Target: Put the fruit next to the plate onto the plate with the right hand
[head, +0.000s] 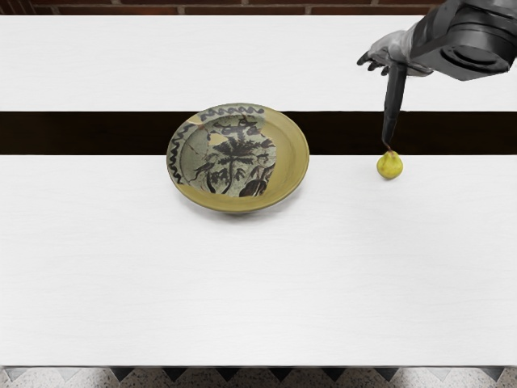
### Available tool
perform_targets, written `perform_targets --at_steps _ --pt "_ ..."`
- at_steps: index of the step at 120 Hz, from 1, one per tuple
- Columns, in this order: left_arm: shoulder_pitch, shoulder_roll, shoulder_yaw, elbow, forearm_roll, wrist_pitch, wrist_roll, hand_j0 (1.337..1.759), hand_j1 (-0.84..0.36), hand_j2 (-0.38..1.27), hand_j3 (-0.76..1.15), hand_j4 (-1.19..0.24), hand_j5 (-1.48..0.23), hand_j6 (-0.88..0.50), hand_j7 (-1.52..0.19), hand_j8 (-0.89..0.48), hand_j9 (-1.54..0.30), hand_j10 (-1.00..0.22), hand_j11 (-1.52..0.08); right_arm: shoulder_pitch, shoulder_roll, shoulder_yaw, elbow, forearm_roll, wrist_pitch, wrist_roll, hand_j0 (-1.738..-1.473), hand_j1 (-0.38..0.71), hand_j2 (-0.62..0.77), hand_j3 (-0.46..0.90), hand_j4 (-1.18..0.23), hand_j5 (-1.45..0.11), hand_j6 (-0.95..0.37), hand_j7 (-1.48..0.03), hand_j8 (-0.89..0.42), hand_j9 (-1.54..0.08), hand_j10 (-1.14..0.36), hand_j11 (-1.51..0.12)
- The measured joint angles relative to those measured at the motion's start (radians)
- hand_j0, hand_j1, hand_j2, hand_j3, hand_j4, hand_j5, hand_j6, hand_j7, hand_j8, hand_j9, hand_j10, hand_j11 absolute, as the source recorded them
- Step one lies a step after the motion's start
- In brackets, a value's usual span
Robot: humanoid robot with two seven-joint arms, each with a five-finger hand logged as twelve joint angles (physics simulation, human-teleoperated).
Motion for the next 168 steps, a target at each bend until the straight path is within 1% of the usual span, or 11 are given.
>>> perform_targets --at_steps 9,20,29,38,48,65,87,111,135,168 --pt "0.000 0.000 0.000 0.000 0.000 0.000 0.000 1.658 0.33 0.00 0.00 -0.02 -0.02 -0.02 -0.02 -0.02 -0.02 -0.02 -0.02 0.034 0.088 -0.120 -0.012 0.054 -0.121 0.000 -1.658 -0.35 0.00 0.00 0.00 0.00 0.00 0.00 0.00 0.00 0.00 0.00" --pt "0.000 0.000 0.000 0.000 0.000 0.000 0.000 1.658 0.33 0.00 0.00 -0.02 -0.02 -0.02 -0.02 -0.02 -0.02 -0.02 -0.02 0.048 0.138 -0.209 -0.019 0.085 -0.228 0.000 -1.658 -0.35 0.00 0.00 0.00 0.00 0.00 0.00 0.00 0.00 0.00 0.00" --pt "0.000 0.000 0.000 0.000 0.000 0.000 0.000 1.658 0.33 0.00 0.00 -0.02 -0.02 -0.02 -0.02 -0.02 -0.02 -0.02 -0.02 0.028 0.156 -0.245 -0.032 0.092 -0.272 0.000 -1.658 -0.35 0.00 0.00 0.00 0.00 0.00 0.00 0.00 0.00 0.00 0.00" --pt "0.000 0.000 0.000 0.000 0.000 0.000 0.000 1.658 0.33 0.00 0.00 -0.02 -0.02 -0.02 -0.02 -0.02 -0.02 -0.02 -0.02 -0.017 0.165 -0.252 -0.066 0.095 -0.293 0.000 -1.658 -0.35 0.00 0.00 0.00 0.00 0.00 0.00 0.00 0.00 0.00 0.00" --pt "0.000 0.000 0.000 0.000 0.000 0.000 0.000 1.658 0.33 0.00 0.00 -0.02 -0.02 -0.02 -0.02 -0.02 -0.02 -0.02 -0.02 -0.100 0.165 -0.203 -0.129 0.077 -0.304 0.000 -1.658 -0.35 0.00 0.00 0.00 0.00 0.00 0.00 0.00 0.00 0.00 0.00" --pt "0.000 0.000 0.000 0.000 0.000 0.000 0.000 1.658 0.33 0.00 0.00 -0.02 -0.02 -0.02 -0.02 -0.02 -0.02 -0.02 -0.02 -0.272 0.155 -0.022 -0.242 -0.034 -0.312 0.000 -1.658 -0.35 0.00 0.00 0.00 0.00 0.00 0.00 0.00 0.00 0.00 0.00" --pt "0.000 0.000 0.000 0.000 0.000 0.000 0.000 1.658 0.33 0.00 0.00 -0.02 -0.02 -0.02 -0.02 -0.02 -0.02 -0.02 -0.02 -0.412 0.153 0.077 -0.355 -0.106 -0.315 0.000 -1.658 -0.35 0.00 0.00 0.00 0.00 0.00 0.00 0.00 0.00 0.00 0.00" --pt "0.000 0.000 0.000 0.000 0.000 0.000 0.000 1.658 0.33 0.00 0.00 -0.02 -0.02 -0.02 -0.02 -0.02 -0.02 -0.02 -0.02 -0.496 0.153 0.153 -0.408 -0.147 -0.315 0.000 -1.658 -0.35 0.00 0.00 0.00 0.00 0.00 0.00 0.00 0.00 0.00 0.00" --pt "0.000 0.000 0.000 0.000 0.000 0.000 0.000 1.658 0.33 0.00 0.00 -0.02 -0.02 -0.02 -0.02 -0.02 -0.02 -0.02 -0.02 -0.550 0.162 0.187 -0.472 -0.168 -0.317 0.000 -1.658 -0.35 0.00 0.00 0.00 0.00 0.00 0.00 0.00 0.00 0.00 0.00" --pt "0.000 0.000 0.000 0.000 0.000 0.000 0.000 1.658 0.33 0.00 0.00 -0.02 -0.02 -0.02 -0.02 -0.02 -0.02 -0.02 -0.02 -0.606 0.166 0.248 -0.491 -0.191 -0.314 0.000 -1.658 -0.35 0.00 0.00 0.00 0.00 0.00 0.00 0.00 0.00 0.00 0.00"
